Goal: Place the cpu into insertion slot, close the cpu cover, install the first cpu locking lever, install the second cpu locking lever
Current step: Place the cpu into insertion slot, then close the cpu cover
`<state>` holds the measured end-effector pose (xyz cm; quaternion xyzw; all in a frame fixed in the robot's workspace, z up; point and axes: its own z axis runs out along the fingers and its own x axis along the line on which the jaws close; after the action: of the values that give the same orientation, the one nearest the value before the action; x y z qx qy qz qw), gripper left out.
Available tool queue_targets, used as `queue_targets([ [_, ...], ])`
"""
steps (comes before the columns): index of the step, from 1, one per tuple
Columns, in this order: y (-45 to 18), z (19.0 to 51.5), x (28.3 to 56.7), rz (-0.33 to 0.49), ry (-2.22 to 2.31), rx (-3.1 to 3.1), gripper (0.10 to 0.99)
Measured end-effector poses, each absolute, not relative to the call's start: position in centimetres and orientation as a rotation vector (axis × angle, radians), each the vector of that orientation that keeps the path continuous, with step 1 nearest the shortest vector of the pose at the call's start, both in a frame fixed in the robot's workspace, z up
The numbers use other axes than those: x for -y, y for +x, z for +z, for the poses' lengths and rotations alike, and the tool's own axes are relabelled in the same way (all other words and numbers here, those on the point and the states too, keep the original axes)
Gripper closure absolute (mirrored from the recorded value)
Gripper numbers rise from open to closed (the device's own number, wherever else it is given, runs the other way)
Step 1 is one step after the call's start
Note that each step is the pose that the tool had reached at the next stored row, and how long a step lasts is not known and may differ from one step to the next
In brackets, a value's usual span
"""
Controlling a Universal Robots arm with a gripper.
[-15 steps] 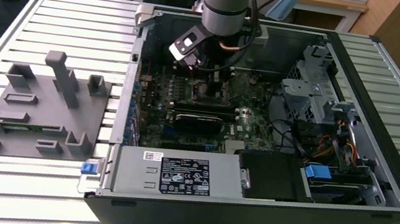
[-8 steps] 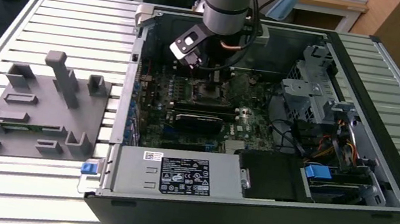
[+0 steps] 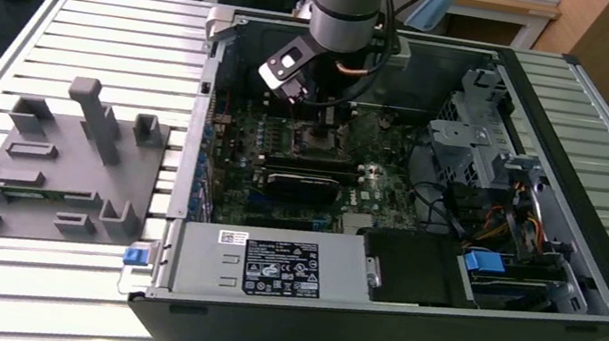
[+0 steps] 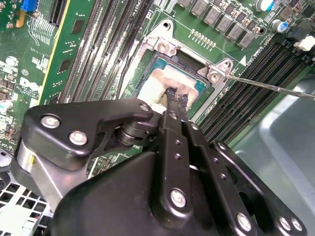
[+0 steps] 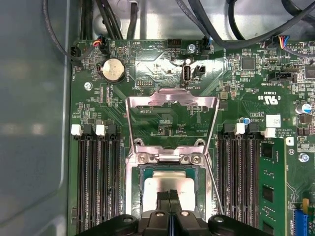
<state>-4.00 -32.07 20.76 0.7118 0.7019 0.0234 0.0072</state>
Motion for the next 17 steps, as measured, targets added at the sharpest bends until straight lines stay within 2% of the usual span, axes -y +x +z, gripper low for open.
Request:
queue_targets([
  [17, -3.99, 21.62, 32.07, 0.077, 2.23, -2.198, 0.969],
])
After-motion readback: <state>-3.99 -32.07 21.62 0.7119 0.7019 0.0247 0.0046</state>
